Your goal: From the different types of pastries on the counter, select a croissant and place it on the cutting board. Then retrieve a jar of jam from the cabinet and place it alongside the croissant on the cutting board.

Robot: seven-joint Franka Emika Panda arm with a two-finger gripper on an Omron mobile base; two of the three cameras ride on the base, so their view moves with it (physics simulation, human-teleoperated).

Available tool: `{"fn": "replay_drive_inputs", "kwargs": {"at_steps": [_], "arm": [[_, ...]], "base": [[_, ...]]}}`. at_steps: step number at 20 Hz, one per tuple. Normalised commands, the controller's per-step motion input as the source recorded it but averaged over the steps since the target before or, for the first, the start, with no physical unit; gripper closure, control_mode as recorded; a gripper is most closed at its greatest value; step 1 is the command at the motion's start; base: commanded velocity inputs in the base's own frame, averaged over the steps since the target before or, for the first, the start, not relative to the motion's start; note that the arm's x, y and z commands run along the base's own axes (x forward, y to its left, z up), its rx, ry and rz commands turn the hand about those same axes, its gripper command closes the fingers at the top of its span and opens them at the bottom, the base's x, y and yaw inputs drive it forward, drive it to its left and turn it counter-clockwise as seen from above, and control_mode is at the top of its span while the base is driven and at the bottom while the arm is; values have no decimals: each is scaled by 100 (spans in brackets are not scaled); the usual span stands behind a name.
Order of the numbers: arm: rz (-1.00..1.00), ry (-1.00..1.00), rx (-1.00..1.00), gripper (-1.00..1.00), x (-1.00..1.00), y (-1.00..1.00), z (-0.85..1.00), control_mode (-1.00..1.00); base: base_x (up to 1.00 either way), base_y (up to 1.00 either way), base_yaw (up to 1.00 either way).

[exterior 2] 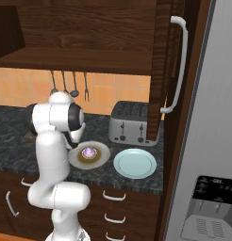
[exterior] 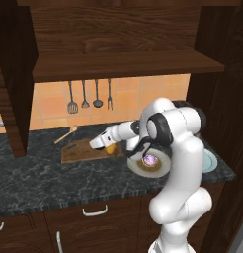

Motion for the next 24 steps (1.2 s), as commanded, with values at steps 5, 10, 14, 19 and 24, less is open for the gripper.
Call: {"fn": "replay_drive_inputs", "kwargs": {"at_steps": [5,10,14,19,24], "arm": [[6,0,0,100,57,11,-27,-100],[5,0,0,100,57,1,-49,-100],[4,0,0,100,48,19,-8,-100],[3,0,0,-100,48,36,-7,-100],[0,0,0,-100,2,1,0,-100]], "base": [[0,0,0],[0,0,0],[0,0,0],[0,0,0],[0,0,0]]}}
